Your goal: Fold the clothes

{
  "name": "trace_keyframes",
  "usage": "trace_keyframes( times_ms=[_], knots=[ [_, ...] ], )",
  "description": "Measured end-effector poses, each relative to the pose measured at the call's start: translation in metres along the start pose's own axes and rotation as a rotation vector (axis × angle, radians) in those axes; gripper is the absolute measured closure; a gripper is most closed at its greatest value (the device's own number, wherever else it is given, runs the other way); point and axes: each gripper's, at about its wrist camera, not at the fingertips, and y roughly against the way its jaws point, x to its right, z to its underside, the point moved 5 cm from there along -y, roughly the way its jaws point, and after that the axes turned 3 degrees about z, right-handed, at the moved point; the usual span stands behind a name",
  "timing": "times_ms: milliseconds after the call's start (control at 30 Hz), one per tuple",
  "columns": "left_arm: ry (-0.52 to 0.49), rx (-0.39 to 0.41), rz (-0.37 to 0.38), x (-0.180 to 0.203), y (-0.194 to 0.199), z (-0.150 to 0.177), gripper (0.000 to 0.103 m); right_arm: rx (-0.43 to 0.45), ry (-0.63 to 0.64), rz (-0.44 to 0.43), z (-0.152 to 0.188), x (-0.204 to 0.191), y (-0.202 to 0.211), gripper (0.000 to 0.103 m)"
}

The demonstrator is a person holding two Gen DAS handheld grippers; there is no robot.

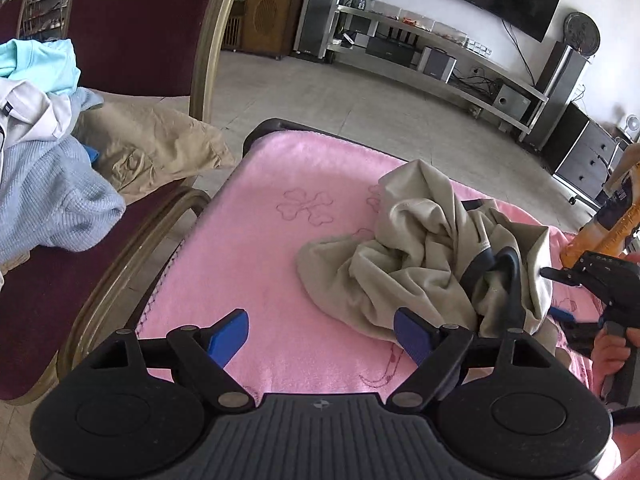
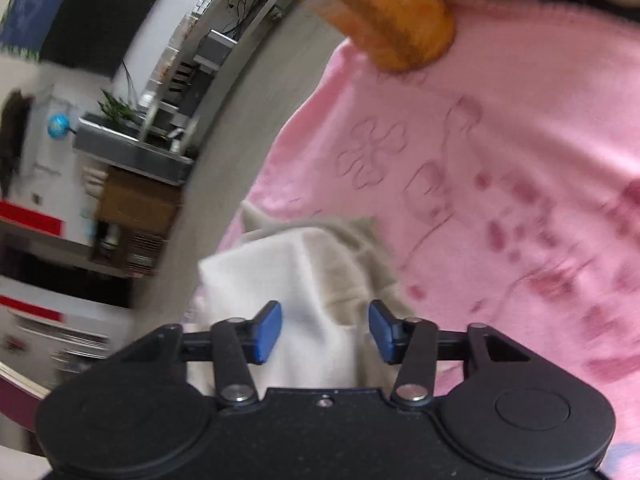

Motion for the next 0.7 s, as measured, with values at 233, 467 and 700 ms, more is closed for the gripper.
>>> trace_keyframes(
  times_ms=[233,467,700],
  knots=[
    [0.016,0.036,0.029,0.0,0.028,0.001,0.022,0.084,0.253,-0.032,0.027,-0.068,0.077,0.1],
    [0.04,0.101,0.12,-0.008,0.097,0.017,0.022,0.162,0.399,-0.127,0.057,-0.104,0.228,0.1],
    [-0.014,0.051,0.175,0.01,0.114,0.052,0.022,0.238,0.27,0.037,0.035,0.013,0.307,0.1]
  ],
)
